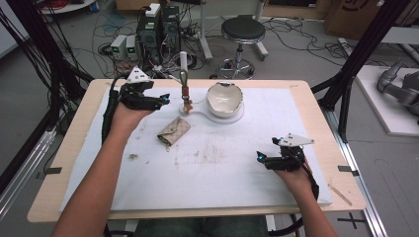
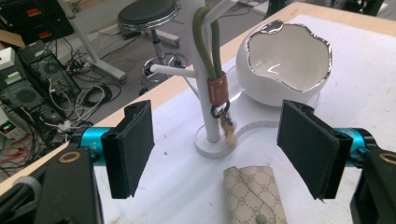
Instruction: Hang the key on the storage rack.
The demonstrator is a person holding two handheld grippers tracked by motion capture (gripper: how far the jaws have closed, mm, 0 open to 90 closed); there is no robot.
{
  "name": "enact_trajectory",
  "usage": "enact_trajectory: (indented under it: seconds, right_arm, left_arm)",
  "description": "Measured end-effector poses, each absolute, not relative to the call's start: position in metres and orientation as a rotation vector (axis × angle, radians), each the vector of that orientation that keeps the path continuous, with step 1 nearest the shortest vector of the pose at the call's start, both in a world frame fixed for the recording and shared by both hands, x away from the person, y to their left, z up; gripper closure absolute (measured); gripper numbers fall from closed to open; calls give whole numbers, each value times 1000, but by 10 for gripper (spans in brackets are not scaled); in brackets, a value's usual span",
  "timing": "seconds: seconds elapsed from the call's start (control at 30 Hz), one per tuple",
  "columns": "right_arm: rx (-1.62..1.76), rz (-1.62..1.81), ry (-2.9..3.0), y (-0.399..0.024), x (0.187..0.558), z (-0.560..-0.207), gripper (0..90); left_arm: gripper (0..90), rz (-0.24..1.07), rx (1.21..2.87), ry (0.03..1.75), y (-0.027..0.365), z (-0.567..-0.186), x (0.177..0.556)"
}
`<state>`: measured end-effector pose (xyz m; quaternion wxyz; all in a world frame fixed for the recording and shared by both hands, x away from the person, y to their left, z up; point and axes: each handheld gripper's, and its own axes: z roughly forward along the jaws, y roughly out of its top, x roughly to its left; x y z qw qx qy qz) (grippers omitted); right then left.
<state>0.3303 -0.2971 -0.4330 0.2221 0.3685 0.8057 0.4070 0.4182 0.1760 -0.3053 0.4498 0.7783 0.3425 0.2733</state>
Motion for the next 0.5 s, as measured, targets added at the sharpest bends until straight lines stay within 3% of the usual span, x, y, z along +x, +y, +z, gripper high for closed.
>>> enact_trajectory:
  seconds: [0.5]
  right_arm:
    - [1023, 1113, 2223, -297, 331, -432, 179]
  left_arm:
    - [210, 596, 1894, 818, 197, -327, 382]
